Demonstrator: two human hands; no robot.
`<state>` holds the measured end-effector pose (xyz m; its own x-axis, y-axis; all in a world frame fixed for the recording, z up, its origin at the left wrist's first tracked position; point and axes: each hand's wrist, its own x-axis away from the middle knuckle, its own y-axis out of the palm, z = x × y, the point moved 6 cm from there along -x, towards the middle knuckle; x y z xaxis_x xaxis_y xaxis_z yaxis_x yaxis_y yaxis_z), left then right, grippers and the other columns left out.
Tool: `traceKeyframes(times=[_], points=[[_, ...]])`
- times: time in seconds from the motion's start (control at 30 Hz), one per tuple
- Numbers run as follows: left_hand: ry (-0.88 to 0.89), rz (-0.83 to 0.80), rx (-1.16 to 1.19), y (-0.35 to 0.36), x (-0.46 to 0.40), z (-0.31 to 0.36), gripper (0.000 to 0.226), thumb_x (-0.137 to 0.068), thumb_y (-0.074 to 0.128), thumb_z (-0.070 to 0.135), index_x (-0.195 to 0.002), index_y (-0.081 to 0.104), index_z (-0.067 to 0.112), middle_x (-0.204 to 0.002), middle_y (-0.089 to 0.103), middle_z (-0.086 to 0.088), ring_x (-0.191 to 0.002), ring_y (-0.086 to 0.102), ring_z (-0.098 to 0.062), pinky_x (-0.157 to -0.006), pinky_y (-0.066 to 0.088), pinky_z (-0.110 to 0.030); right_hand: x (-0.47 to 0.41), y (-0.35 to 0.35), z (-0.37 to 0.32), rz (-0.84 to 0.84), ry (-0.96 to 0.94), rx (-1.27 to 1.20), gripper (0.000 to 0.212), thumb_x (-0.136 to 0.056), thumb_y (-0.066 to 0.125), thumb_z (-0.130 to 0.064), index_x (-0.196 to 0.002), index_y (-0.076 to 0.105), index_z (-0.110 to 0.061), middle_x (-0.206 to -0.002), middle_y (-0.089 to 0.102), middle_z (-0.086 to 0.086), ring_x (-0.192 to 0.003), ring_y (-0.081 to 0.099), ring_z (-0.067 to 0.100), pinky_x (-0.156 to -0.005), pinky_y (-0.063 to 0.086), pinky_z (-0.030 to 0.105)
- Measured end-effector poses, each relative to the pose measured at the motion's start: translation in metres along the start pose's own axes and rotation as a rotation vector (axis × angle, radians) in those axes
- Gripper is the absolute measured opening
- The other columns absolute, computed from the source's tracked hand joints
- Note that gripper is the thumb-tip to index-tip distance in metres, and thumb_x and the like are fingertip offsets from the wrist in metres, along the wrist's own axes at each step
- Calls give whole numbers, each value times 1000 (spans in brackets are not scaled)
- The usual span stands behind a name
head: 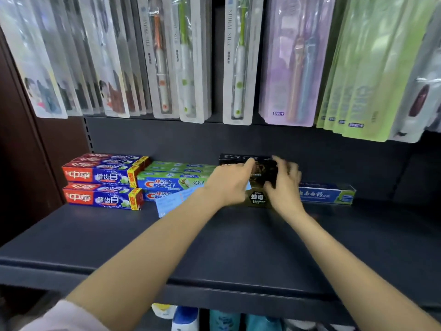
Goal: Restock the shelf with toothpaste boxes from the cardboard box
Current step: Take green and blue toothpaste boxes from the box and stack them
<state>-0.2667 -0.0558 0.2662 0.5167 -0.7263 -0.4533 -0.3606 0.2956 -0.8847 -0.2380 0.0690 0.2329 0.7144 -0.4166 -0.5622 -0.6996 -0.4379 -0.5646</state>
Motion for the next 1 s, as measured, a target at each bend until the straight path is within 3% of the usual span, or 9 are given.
traceKeyframes(times=[0.13, 0.27, 0.43, 0.57, 0.67, 0.77, 0.83, 0.9, 1.0], points=[[-71, 35, 354, -15, 0, 6, 45, -79, 64, 20, -116, 40, 11, -96, 58, -7, -89, 58, -32, -65, 38, -32, 43, 15, -15, -456, 131, -570, 46, -82, 49, 17, -120, 47, -8, -105, 58, 5, -107, 55, 18, -89, 50, 25], [-149, 215, 594, -39, 10, 19, 39, -72, 64, 11, -106, 45, 14, -84, 55, -1, -69, 52, -21, -65, 42, -30, 75, 27, -34, -747, 98, -642, 47, -82, 66, 0, -122, 49, -19, -115, 61, -11, -110, 55, -2, -96, 43, 16], [-283, 514, 837, -72, 40, 36, 29, -72, 68, 9, -92, 49, 18, -78, 59, 2, -61, 52, -8, -58, 41, -14, 89, 16, -51, -714, 115, -785, 31, -84, 65, -2, -108, 56, -19, -114, 65, 1, -105, 61, 12, -98, 46, 28], [-441, 690, 985, -76, 74, 30, 17, -79, 68, 18, -90, 55, 20, -87, 64, 5, -77, 60, -7, -75, 51, -23, 100, -14, -43, -631, 76, -623, 45, -77, 74, -11, -119, 56, -12, -115, 65, 3, -104, 61, 17, -92, 46, 29], [-591, 597, 877, -64, 99, 19, 25, -89, 60, 31, -113, 62, 24, -114, 60, -3, -103, 56, -13, -93, 43, -25, 100, -43, -35, -421, 12, -364, 53, -69, 82, -24, -117, 61, -20, -107, 64, 1, -95, 60, 19, -86, 46, 32], [-690, 419, 842, -50, 121, 8, 41, -96, 52, 30, -135, 51, 18, -132, 52, -6, -118, 49, -17, -92, 32, -16, 101, -62, -43, -316, -108, -43, 61, -69, 79, -38, -126, 57, -34, -107, 54, -4, -103, 55, 18, -86, 40, 31], [-718, 328, 919, -44, 132, -2, 45, -96, 53, 29, -139, 46, 18, -137, 51, -5, -124, 49, -19, -103, 36, -25, 105, -65, -54, -282, -170, 136, 63, -72, 75, -43, -130, 51, -39, -111, 52, -3, -106, 54, 18, -86, 35, 30], [-703, 280, 988, -42, 140, -11, 47, -93, 57, 22, -139, 47, 17, -136, 52, -5, -124, 51, -22, -105, 42, -41, 106, -60, -63, -223, -228, 247, 59, -75, 73, -40, -129, 49, -37, -115, 53, -2, -110, 52, 19, -92, 33, 33], [-663, 327, 1027, -44, 149, -32, 35, -89, 62, 9, -124, 59, 14, -111, 55, 1, -109, 54, -18, -101, 46, -42, 105, -35, -77, -236, -286, 333, 47, -79, 66, -28, -121, 44, -30, -111, 57, 1, -108, 53, 25, -86, 32, 38]])
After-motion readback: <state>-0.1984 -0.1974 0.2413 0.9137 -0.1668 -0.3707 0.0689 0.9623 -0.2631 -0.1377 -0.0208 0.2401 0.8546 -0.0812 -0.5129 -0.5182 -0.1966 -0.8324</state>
